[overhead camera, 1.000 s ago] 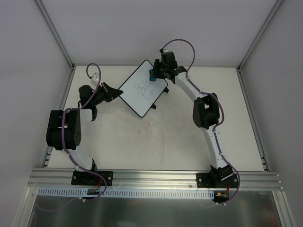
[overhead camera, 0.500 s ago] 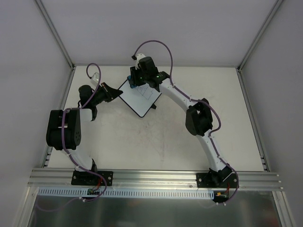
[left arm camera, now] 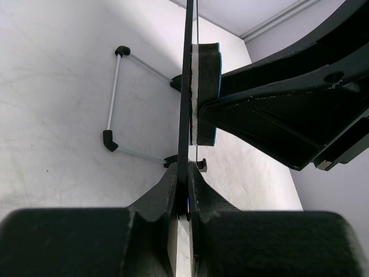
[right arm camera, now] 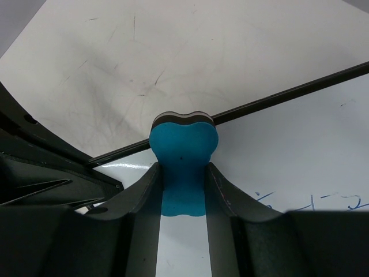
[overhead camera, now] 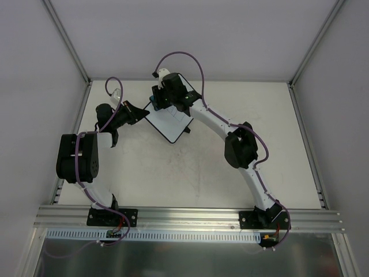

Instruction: Erase the whiteboard

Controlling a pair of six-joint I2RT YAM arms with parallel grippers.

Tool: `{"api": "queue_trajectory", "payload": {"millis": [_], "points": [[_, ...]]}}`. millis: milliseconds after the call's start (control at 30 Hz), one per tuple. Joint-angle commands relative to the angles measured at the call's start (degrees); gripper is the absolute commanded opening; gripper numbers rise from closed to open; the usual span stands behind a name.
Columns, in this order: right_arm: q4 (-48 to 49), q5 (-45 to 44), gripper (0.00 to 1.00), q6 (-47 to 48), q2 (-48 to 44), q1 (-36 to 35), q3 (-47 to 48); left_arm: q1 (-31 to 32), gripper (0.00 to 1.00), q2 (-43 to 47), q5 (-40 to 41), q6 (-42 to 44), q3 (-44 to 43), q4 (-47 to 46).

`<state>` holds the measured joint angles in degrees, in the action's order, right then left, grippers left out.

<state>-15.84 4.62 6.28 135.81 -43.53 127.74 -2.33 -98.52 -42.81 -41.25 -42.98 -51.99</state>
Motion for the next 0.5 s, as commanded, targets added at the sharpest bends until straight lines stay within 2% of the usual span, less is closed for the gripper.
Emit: {"api": "queue_trajectory", "payload": {"millis": [0,233,467], "points": [[-2.36,-2.06,0.0,-0.22,0.86,-1.3,-2.15,2.06,0.0,-0.44,-3.78,4.78,-1.32,-0.22],[-2.45,-4.1,0.0,-6.1,0.6,3.0,-4.87,2.06,0.0,-0.53,-3.95,4.69,-1.32,-0.31],[-2.36,0.38,0.0,-13.66,0.77,10.03,-7.86,1.98,0.0,-0.62,-3.95,4.6,-1.4,-0.31]]}}
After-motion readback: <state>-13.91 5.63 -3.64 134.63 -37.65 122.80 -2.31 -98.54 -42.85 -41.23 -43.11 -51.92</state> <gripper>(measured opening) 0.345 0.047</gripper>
